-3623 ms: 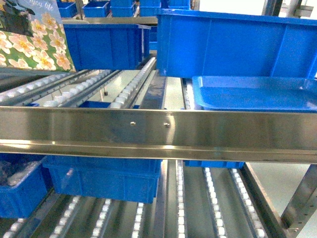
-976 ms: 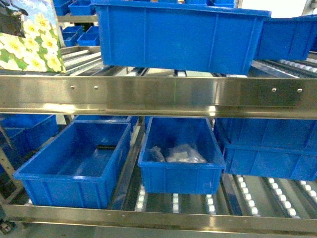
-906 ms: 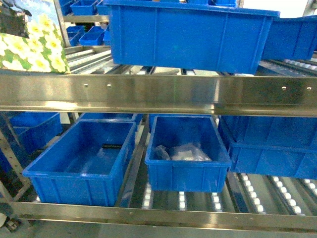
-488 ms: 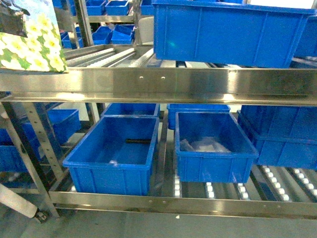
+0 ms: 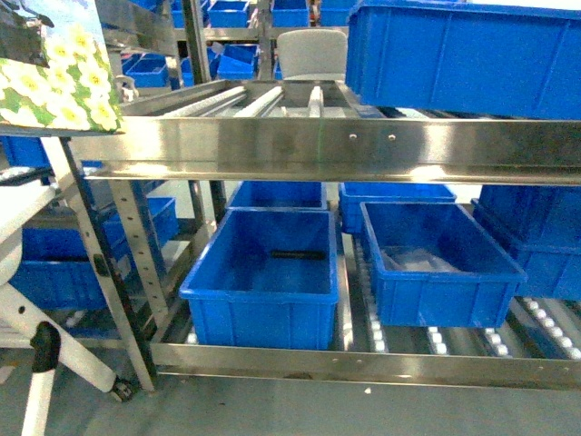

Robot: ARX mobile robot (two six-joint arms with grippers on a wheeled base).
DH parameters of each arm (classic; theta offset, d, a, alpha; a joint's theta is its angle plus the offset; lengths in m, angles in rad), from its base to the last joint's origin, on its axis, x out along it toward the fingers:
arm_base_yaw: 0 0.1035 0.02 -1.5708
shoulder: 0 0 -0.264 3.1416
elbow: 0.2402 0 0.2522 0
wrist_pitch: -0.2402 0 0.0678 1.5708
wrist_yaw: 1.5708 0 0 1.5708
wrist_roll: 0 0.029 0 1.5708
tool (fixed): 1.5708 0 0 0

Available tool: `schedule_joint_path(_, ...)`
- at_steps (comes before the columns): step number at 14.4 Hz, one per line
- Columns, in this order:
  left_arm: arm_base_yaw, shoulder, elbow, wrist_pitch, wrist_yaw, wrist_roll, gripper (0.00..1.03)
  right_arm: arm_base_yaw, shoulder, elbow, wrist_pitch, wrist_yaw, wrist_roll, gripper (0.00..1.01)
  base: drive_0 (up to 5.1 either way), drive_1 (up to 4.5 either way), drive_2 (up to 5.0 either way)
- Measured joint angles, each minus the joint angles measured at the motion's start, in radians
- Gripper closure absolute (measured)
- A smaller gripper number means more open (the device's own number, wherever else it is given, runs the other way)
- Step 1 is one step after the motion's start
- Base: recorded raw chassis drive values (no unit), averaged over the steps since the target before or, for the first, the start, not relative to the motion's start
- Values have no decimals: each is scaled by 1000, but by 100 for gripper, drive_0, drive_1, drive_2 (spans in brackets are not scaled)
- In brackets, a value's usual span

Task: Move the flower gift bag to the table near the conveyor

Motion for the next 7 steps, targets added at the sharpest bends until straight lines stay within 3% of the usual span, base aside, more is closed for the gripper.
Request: schedule_joint_path(7,0,0,0,0,0,0,101,0,0,0,0,0,0,99,-503,242,242)
